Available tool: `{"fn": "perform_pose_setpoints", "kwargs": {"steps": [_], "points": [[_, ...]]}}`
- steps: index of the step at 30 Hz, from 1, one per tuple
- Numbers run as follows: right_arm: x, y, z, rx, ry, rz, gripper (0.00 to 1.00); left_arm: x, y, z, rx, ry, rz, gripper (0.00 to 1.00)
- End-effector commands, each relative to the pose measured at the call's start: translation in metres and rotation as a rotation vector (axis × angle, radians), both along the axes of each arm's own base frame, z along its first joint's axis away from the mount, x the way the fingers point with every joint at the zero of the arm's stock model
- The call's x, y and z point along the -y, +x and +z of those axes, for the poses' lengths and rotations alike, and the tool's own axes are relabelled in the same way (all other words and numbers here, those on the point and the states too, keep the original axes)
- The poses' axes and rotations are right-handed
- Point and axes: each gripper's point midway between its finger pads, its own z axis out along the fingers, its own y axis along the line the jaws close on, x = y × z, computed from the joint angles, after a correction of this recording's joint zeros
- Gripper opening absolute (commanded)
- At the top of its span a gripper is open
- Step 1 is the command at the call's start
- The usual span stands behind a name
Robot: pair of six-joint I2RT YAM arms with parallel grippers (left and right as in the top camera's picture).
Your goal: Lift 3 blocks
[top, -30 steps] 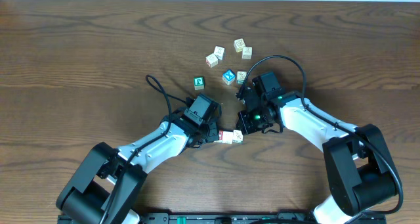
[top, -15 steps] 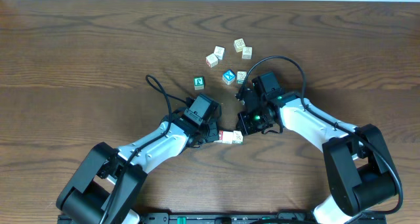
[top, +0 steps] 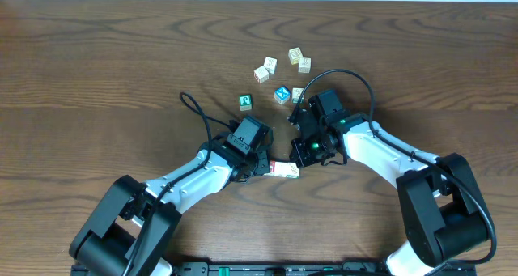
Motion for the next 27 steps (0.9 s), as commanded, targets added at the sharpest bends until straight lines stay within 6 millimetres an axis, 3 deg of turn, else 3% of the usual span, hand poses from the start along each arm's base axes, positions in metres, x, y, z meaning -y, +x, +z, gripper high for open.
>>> {"fn": "perform_pose_setpoints", "kwargs": {"steps": [1, 10, 17, 22, 27], "points": [[0.008, 0.005, -0.006, 0.026, -0.067, -0.023, 0.01, -0.001, -0.004, -0.004, -0.015, 0.005, 0.0, 0.1], [0.045, 0.019, -0.013, -0.018, -0.165, -0.252, 0.01, -0.001, -0.004, -0.004, -0.015, 0.005, -0.001, 0.1], [0.067, 0.004, -0.015, -0.135, -0.207, -0.328, 0.01, -0.002, -0.004, -0.004, -0.014, 0.009, -0.014, 0.1], [0.063, -0.018, -0.011, -0.23, -0.184, -0.308, 0.01, 0.0, -0.01, -0.005, -0.025, 0.008, -0.068, 0.1], [0.043, -0.024, 0.001, -0.281, -0.063, -0.283, 0.01, 0.0, -0.012, -0.005, -0.028, 0.008, -0.095, 0.1]]}}
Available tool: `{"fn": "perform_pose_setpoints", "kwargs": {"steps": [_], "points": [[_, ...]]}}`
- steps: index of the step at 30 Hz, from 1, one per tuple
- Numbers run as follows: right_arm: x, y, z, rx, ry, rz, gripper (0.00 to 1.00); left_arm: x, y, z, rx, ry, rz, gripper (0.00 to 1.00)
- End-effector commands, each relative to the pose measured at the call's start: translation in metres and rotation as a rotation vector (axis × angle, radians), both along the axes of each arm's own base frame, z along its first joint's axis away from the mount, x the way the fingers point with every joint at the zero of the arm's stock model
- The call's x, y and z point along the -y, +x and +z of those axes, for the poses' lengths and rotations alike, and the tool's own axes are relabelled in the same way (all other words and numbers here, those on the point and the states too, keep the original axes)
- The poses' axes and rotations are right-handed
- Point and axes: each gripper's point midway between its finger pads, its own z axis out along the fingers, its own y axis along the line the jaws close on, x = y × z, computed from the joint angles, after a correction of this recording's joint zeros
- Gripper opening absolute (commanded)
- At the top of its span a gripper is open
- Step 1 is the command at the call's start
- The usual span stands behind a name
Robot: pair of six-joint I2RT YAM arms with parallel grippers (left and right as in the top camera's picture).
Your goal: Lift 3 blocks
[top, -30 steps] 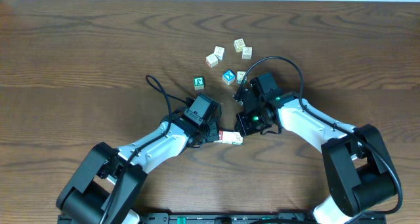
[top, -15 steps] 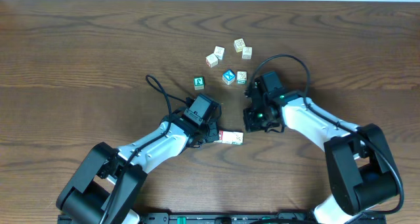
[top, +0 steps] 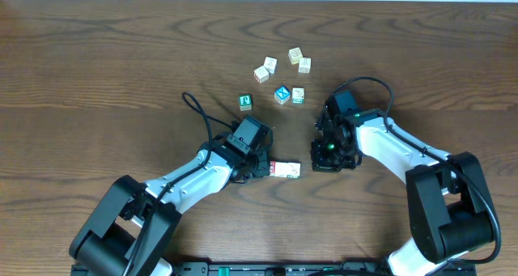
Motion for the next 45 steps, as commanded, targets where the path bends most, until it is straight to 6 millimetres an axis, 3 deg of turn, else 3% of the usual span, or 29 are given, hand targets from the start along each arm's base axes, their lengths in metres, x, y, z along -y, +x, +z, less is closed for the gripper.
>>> {"fn": "perform_pose_setpoints", "kwargs": {"steps": [1, 25, 45], "points": [[-0.017, -0.002, 0.014, -0.023, 0.12, -0.018, 0.01, -0.001, -0.006, -0.004, -0.015, 0.005, -0.037, 0.1], [-0.063, -0.008, 0.014, 0.052, 0.132, 0.075, 0.01, 0.006, -0.011, -0.002, -0.04, -0.034, -0.059, 0.1], [-0.069, 0.0, 0.016, 0.09, 0.15, 0.083, 0.01, 0.018, -0.01, 0.003, -0.037, -0.094, -0.081, 0.08]]}}
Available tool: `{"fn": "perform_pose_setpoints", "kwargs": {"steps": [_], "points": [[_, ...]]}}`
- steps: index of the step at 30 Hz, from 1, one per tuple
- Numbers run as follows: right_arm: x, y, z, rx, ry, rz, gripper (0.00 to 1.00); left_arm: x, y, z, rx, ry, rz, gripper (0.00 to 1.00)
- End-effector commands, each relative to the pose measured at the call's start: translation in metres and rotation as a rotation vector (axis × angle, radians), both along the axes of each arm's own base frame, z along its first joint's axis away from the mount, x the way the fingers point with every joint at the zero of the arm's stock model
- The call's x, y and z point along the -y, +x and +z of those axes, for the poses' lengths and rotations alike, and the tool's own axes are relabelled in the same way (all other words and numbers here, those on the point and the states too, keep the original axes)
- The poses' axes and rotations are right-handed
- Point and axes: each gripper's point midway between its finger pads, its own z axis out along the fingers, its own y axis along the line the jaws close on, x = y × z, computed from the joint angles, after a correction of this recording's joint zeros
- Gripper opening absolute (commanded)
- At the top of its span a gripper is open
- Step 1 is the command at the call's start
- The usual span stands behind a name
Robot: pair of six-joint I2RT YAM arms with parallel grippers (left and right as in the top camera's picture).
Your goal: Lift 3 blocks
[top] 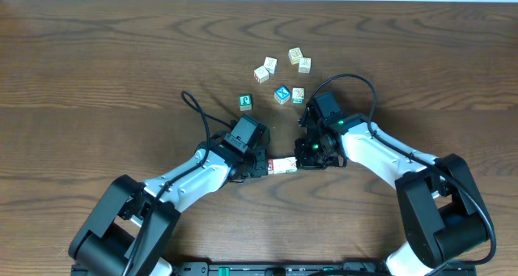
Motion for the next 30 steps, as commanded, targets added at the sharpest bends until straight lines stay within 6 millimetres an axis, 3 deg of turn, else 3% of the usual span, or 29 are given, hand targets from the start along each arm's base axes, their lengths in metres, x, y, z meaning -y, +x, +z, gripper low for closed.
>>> {"fn": "perform_pose_setpoints", "kwargs": {"steps": [1, 8, 19, 25, 30], "points": [[-0.028, -0.011, 0.013, -0.013, 0.106, 0.052, 0.01, 0.019, -0.011, 0.003, -0.037, -0.082, -0.059, 0.08], [-0.03, -0.008, 0.014, -0.003, 0.115, 0.054, 0.01, 0.024, -0.012, 0.006, -0.049, -0.115, -0.061, 0.08], [-0.064, -0.012, 0.027, 0.029, 0.241, 0.132, 0.01, 0.026, -0.012, 0.007, -0.052, -0.128, -0.059, 0.08], [-0.07, -0.024, 0.026, 0.047, 0.233, 0.223, 0.01, 0.026, -0.012, 0.007, -0.051, -0.127, -0.059, 0.08], [-0.065, -0.032, 0.021, 0.032, 0.196, 0.257, 0.01, 0.026, -0.012, 0.007, -0.051, -0.127, -0.059, 0.08]]}}
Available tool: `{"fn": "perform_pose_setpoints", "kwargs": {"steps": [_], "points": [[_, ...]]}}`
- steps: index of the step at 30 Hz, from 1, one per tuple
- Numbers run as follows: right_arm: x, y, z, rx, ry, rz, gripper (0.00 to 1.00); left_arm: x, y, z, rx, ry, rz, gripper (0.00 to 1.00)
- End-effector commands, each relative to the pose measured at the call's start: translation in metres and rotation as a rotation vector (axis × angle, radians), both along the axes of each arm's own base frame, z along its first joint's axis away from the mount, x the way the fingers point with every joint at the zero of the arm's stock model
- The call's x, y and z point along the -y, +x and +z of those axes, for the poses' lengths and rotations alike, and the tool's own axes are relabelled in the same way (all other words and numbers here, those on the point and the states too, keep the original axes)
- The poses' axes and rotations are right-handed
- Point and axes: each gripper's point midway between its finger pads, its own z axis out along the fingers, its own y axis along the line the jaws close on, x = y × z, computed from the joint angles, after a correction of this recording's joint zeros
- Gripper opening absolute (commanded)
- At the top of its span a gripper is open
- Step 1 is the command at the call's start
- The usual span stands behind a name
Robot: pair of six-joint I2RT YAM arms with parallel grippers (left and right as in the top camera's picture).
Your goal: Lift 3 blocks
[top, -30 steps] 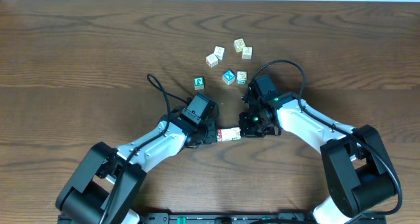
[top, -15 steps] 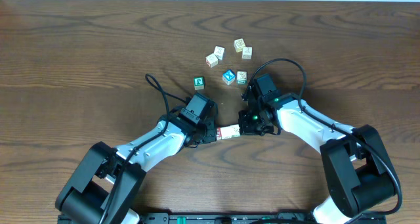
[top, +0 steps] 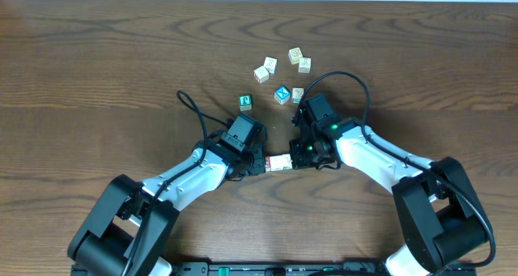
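Observation:
A short row of pale blocks with pink faces (top: 279, 163) lies between my two grippers, and the overhead view is too small to count them. My left gripper (top: 264, 164) sits at the row's left end and my right gripper (top: 298, 157) at its right end. Both appear to touch the row. The wrists hide the fingers, so I cannot make out how the jaws stand. I cannot tell whether the row rests on the table or hangs just above it.
Loose blocks lie beyond the grippers: a green one (top: 245, 103), a blue one (top: 282, 94), a beige one (top: 298, 93), and several pale ones around (top: 270, 64). The left arm's cable (top: 190, 106) loops over the wooden table (top: 97, 82).
Both grippers and the row of blocks between them have shifted slightly left and toward the far side. The right arm leans further over the row's right end.
First the row lay between both grippers. Then my right gripper was well off to the right, with only the left gripper at the row. Later the right gripper was back at the right end, and now the row sits a little farther from the front edge.

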Motion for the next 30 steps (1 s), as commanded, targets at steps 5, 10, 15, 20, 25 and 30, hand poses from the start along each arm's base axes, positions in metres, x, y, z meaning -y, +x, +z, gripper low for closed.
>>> {"fn": "perform_pose_setpoints", "kwargs": {"steps": [5, 10, 15, 20, 25, 30], "points": [[-0.054, -0.039, 0.021, -0.085, 0.214, 0.184, 0.01, 0.031, -0.018, 0.007, -0.056, -0.126, -0.087, 0.08], [-0.053, -0.038, 0.021, -0.095, 0.213, 0.162, 0.01, 0.031, -0.018, 0.007, -0.056, -0.126, -0.087, 0.08], [-0.054, -0.036, 0.021, -0.111, 0.213, 0.113, 0.01, 0.031, -0.018, 0.007, -0.056, -0.126, -0.087, 0.08], [-0.057, -0.032, 0.022, -0.113, 0.225, 0.071, 0.01, 0.031, -0.018, 0.007, -0.056, -0.127, -0.087, 0.08], [-0.059, -0.033, 0.023, -0.108, 0.225, 0.078, 0.01, 0.031, -0.018, 0.007, -0.056, -0.126, -0.087, 0.08], [-0.063, -0.04, 0.018, -0.058, 0.179, 0.171, 0.01, 0.031, -0.018, 0.007, -0.056, -0.126, -0.087, 0.08]]}}
